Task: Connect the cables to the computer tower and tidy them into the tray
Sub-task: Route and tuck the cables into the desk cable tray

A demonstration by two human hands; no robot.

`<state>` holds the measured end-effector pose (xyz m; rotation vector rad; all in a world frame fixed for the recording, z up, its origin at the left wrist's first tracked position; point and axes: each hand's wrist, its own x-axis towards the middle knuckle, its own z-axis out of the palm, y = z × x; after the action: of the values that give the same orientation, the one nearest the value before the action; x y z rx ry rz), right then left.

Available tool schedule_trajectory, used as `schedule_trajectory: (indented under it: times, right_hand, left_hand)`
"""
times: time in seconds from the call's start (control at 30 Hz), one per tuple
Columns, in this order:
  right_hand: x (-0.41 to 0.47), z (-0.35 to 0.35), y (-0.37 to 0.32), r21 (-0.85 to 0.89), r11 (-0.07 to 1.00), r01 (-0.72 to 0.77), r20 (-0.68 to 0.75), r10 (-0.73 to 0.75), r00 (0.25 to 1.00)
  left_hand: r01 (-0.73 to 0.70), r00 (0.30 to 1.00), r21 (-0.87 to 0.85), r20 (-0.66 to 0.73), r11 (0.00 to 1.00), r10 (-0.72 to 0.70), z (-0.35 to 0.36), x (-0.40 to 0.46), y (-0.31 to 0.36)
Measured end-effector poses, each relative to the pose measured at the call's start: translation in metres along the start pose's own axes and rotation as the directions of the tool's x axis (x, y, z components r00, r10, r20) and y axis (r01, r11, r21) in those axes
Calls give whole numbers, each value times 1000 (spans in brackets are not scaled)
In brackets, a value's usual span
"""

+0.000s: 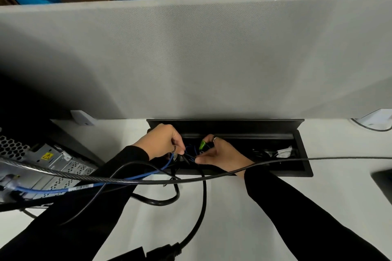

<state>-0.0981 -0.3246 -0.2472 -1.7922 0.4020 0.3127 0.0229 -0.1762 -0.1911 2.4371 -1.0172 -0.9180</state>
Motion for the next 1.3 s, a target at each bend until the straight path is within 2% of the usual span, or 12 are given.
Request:
schedule_trajectory:
  times: [0.1, 0.27, 0.4, 0.7, 0.9, 1.07, 1.2, 1.3]
  right_hand:
    - [-2, 2, -3, 12, 1000, 22, -22, -22, 1000]
    - [3, 8, -6, -161, 984, 74, -90, -90, 992]
    - [5, 4, -4, -128, 988, 83, -40, -88, 995]
    - [13, 14, -1, -121, 989, 87, -76, -96, 992]
    - [4, -6, 0, 190, 982, 19, 105, -39, 994]
    - [8, -5, 0, 241, 970, -23, 139, -11, 990]
    - [10, -9, 5, 293, 954, -60, 215, -5, 977]
    - [13, -9, 4, 167, 982, -87, 268, 40, 962]
  left_hand:
    - [16, 1000, -54, -23, 998, -17, 1, -1, -2]
    - [46, 999, -130, -18, 991, -48, 4, -6, -1]
    - [1, 993, -27, 122, 1000, 3, 1, -10, -2]
    - [-68, 978, 132, 207, 989, 39, 0, -11, -12]
    - [-100, 978, 202, 199, 974, 59, -1, -8, -18]
    - [-150, 986, 199, 101, 968, 132, -1, 1, -15]
    - [-151, 983, 285, 141, 947, 114, 4, 6, -14]
    - [-131, 984, 324, 157, 937, 83, 5, 10, -13]
